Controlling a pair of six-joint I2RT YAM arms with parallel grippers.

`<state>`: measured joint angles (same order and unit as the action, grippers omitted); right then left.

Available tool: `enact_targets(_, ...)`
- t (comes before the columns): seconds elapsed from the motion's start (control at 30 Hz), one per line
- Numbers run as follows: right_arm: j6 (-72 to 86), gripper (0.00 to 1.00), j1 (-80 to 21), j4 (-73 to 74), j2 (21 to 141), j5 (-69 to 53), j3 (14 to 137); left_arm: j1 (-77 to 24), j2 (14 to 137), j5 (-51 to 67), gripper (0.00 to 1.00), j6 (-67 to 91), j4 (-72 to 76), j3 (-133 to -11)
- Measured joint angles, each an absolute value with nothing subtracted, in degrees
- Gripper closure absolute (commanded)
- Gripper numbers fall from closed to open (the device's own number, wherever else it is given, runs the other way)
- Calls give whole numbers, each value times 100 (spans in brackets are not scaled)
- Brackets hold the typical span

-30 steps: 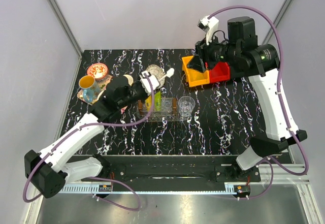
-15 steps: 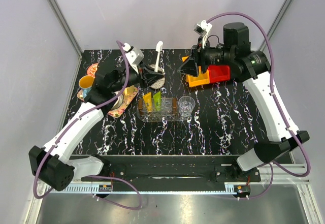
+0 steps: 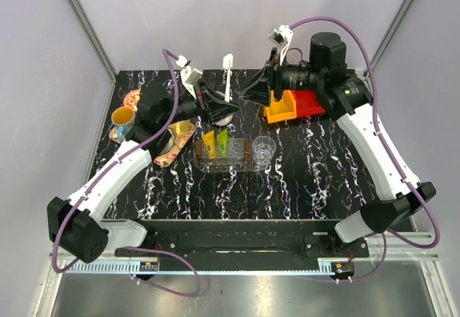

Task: Prepare toiletry sets of a toothbrush and toothpaste on the tray

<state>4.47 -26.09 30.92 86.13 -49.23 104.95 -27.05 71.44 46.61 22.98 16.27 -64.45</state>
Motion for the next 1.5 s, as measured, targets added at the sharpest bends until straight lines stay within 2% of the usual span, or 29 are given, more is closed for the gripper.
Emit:
enact_targets(0.37, 508, 40, -3009, 2941, 8884, -4901, 10497, -2705, 7249, 4724, 100, 2587, 1815, -6423)
enact_targets(0.8, 589, 62, -3076, 2932, 9074, -4908, 10626, -2705, 7249, 4742, 100, 2639, 1931, -6316)
enact_targets(1.17, 635, 64, -3135, 2930, 9107, -4915, 10661, -2707, 7251, 4740, 100, 2620, 1914, -6313)
enact_targets(1.3, 642, 69, -3164, 2928, 9133, -4915, 10672, -2707, 7251, 4740, 100, 2591, 1907, -6313)
enact_targets(1.5, 644, 88, -3177, 2897, 9179, -4890, 10694, -2707, 7284, 4762, 99, 2556, 1914, -6316)
